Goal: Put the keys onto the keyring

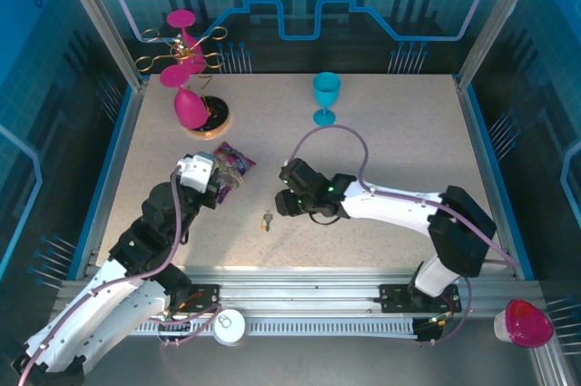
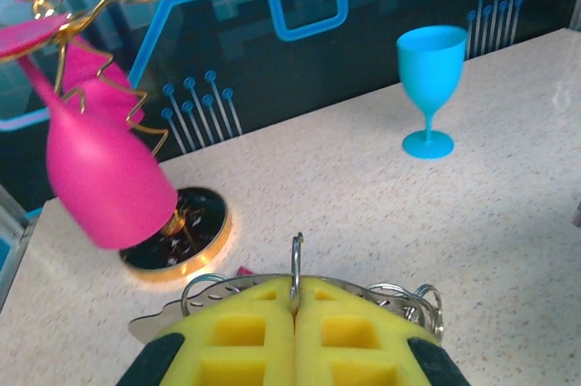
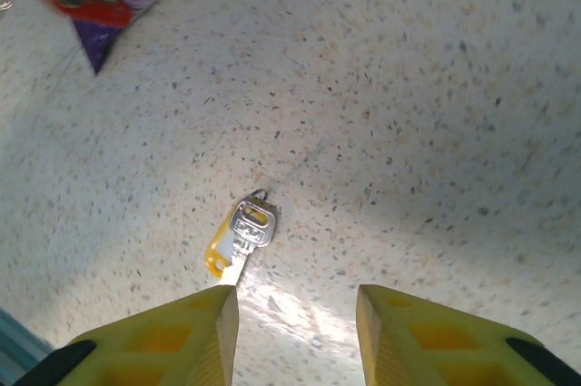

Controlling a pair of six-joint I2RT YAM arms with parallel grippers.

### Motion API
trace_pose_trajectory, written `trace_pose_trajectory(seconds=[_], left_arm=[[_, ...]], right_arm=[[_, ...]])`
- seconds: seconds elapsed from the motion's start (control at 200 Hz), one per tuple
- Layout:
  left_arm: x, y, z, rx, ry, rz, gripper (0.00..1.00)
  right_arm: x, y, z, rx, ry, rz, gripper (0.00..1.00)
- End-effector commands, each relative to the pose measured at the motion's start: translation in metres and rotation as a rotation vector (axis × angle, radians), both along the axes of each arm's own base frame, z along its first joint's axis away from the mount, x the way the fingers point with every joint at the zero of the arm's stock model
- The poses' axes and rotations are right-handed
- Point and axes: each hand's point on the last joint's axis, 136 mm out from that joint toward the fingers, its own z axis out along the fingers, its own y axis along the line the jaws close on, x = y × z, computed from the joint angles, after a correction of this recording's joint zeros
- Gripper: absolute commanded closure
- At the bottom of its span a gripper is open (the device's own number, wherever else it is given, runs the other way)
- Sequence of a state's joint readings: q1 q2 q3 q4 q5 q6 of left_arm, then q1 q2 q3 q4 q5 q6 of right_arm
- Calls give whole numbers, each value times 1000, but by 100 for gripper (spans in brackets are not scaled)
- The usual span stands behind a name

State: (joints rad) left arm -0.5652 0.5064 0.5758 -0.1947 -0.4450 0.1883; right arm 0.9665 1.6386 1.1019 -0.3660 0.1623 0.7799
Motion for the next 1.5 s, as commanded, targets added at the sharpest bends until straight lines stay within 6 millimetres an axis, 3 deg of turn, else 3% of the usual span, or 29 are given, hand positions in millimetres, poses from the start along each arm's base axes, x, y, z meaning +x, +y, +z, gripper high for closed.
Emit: trace_pose_trajectory(seconds=[0.0,0.605,0.911,1.106,1.311,1.496], left_arm=[[-4,18,-3,-31,6,85,100],[-13,19,-13,-71,18,68,100],[-13,17,-15,-71,20,57,100],[-13,17,-15,-73,21,58,100],[-13,17,-15,-65,20,54,100],[-13,10,-16,-42,29,16,100]], right_arm=[[-4,-2,-13,-55,122,-202,60],[5,47,-61,-97,262,-247,62],[4,50,-74,-135,280,-263,72],[4,48,-76,-154,277,-274,80],[4,46,-74,-155,267,-266,100],[5,41,-52,-139,208,-212,100]])
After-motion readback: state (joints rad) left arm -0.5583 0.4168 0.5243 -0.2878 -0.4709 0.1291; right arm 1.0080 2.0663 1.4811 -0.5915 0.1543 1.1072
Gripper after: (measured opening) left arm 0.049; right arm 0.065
